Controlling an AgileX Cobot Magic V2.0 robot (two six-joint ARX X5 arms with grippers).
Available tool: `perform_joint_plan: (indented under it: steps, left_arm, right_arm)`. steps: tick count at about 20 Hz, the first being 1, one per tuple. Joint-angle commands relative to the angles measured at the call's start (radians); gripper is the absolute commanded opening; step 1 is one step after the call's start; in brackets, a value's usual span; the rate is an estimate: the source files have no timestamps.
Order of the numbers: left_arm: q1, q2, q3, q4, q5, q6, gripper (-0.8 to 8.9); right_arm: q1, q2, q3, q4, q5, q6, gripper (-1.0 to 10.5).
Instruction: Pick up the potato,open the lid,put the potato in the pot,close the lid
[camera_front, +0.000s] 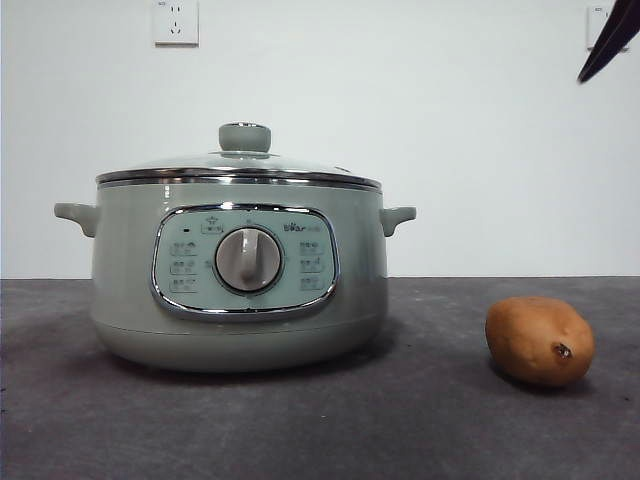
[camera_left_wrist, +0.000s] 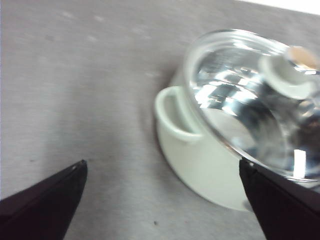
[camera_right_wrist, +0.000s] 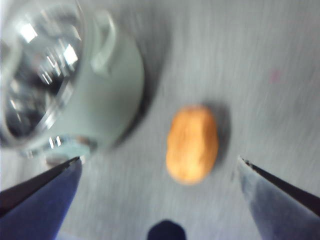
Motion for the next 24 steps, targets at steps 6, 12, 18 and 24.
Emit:
perform_joint_plan:
  steps: [6, 12, 18, 24]
  left_arm:
    - [0.003, 0.183, 0.164, -0.155, 0.037, 0.071, 5.97]
    - [0.000, 0.242, 0.167, -0.171, 0.167, 0.084, 5.97]
    - [0.000, 0.253, 0.167, -0.178, 0.166, 0.084, 5.97]
    - [-0.005, 0.253, 0.167, -0.181, 0.166, 0.084, 5.97]
  right_arm:
    - [0.181, 0.299, 0.154, -0.116, 0.183, 0.003, 7.5]
    - [0.288, 0.484, 0.195, -0.102, 0.301, 0.004, 7.5]
    - [0.301, 0.591, 0.195, -0.012, 0.335, -0.001, 7.5]
    - [0.315, 0.690, 0.195, 0.014, 0.373, -0.001, 6.5]
